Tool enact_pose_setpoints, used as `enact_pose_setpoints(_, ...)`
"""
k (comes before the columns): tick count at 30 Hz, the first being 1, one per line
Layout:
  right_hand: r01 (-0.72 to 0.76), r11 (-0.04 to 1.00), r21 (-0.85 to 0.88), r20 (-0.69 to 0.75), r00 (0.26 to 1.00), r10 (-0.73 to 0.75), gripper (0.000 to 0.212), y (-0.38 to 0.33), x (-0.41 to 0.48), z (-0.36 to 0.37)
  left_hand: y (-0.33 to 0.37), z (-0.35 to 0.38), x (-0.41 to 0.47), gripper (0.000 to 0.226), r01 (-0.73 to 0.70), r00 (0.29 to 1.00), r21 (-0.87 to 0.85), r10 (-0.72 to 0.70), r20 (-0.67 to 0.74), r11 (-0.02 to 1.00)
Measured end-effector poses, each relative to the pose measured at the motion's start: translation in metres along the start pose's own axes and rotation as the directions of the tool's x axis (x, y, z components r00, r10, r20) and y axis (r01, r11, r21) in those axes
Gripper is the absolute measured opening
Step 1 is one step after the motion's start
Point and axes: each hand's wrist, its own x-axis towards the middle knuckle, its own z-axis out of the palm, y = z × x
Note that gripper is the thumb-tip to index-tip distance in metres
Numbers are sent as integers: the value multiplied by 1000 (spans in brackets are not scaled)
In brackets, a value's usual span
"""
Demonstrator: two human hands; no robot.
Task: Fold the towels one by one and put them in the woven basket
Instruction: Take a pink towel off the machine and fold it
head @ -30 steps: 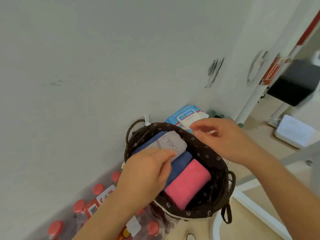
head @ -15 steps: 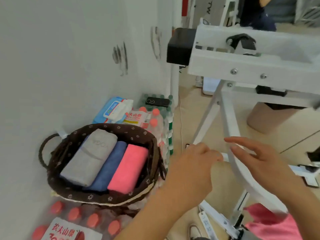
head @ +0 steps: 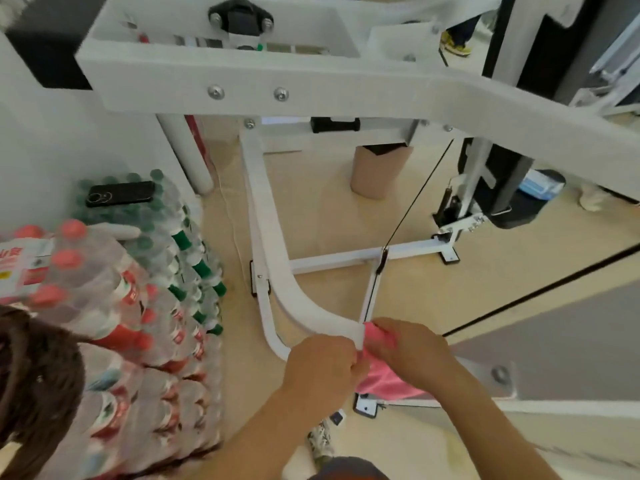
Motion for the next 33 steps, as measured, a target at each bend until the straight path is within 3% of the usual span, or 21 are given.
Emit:
enact_pose_setpoints(2,72,996,43,-61,996,-69,30,8,5,0,7,20,5,42,55,998,2,-55,27,998)
enact_pose_setpoints(4,135,990,-48,-131,981,-141,35,12,9,-3,13,32,7,50,104,995,-68,-104,6,992)
enact_pose_setpoints(6,151,969,-195,-205,960,-191,40,11,12,-5,20,29,5,43,133,989,-306,-146,-22,943)
enact_pose_setpoints(8,158,959,-236,-269,938,-220,42,6,13,-9,23,16,2,27,150,971,-577,-230,-67,803)
enact_pose_setpoints(12,325,945,38,-391,875,-285,34,-14,11,-28,19,-27,-6,20,73,882,-805,-415,-224,589)
enact_pose_setpoints(15,444,741,503,-263,896,-358,26,-41,10,-51,21,-63,-19,24,-23,825,-849,-470,-314,527)
enact_pose_setpoints(17,422,619,663,-144,882,-448,29,-61,10,-68,20,-80,-32,21,-74,772,-857,-514,-373,510)
enact_pose_setpoints(19,444,561,699,-64,820,-569,34,-79,10,-82,17,-92,-48,19,-88,724,-837,-542,-426,539)
enact_pose_setpoints(22,518,462,720,40,633,-773,38,-102,9,-91,11,-106,-79,21,-62,643,-760,-557,-526,647)
enact_pose_setpoints(25,508,385,770,125,472,-873,24,-121,3,-96,5,-120,-121,18,-51,546,-707,-573,-611,705)
enact_pose_setpoints(27,588,427,687,204,408,-890,22,-136,-7,-101,4,-127,-157,17,-19,562,-677,-552,-616,736)
enact_pose_setpoints(29,768,440,466,234,373,-898,23,-154,-20,-100,6,-131,-196,18,41,624,-633,-515,-588,773)
enact_pose_setpoints(31,915,369,165,234,327,-916,14,-173,-40,-92,16,-131,-234,16,136,673,-568,-496,-548,812)
enact_pose_setpoints(33,959,248,-138,242,276,-930,14,-188,-62,-76,25,-124,-271,21,221,680,-541,-526,-510,811)
